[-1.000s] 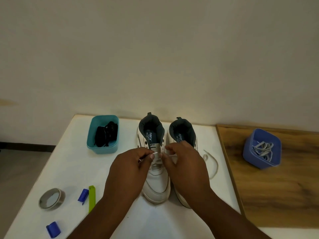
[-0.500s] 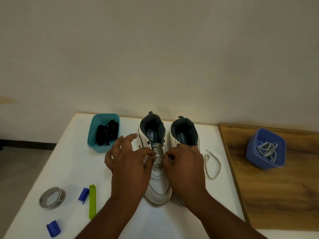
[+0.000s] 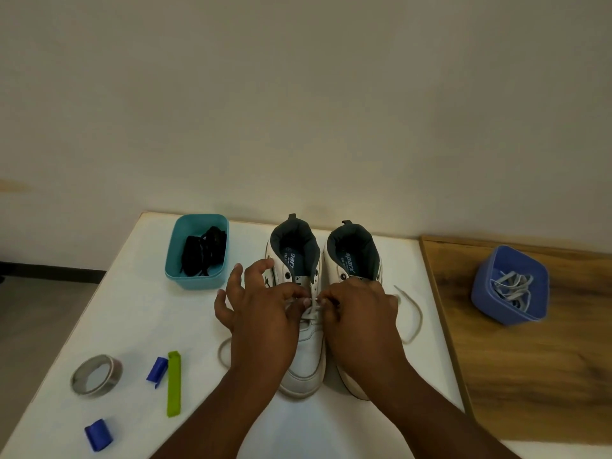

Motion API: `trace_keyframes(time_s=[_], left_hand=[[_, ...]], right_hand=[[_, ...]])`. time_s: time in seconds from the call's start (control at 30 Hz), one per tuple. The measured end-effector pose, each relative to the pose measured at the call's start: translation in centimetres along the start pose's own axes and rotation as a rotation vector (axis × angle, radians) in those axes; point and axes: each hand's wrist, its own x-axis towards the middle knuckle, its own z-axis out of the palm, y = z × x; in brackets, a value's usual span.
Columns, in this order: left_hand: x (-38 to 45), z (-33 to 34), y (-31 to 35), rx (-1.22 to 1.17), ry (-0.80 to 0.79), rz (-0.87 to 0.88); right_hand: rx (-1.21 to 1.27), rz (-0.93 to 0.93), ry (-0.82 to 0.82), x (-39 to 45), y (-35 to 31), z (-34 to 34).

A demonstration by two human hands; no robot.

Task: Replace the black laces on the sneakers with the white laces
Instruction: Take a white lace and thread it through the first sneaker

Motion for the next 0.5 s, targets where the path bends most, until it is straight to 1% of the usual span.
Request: trace_keyframes(time_s=[0.17,0.23,0.3,0.37,0.4,0.43,0.47,0.5], left_hand=[[-0.3,0.1,0.2,-0.027,0.004,-0.014],[-0.3,-0.2,0.3,-0.045,-0.022,-0.020],[-0.2,-0.5,0.3,-0.036,-0.055,-0.005],[-0.2,-0.8,0.1,0.043,-0.108,0.038],[-0.2,-1.0,-0.1,0.098,-0.138,0.067],[-0.2,-1.2,-0.2,0.144,-0.164,0.091],[-0.3,-1.5,-0.3,0.174,-0.181,0.112],[-0.3,-1.7,-0.4,0.195,-0.190,0.133]], right_hand=[[-0.032,-0.065,0.062,0.1,0.3,0.8],[-0.035,-0.091,0.092,0.0,0.3,0.7],[-0.048,-0.098,0.088,0.0,0.4,0.4],[-0.027,-0.086,0.103,0.0,0.4,0.3],[0.048,-0.061,0.138,0.0,0.4,0.1],[0.182,-0.010,0.193,0.1,0.4,-0.4],[0.380,0.070,0.256,0.3,0.2,-1.1],[0.630,0.160,0.329,0.5,0.0,-2.0]])
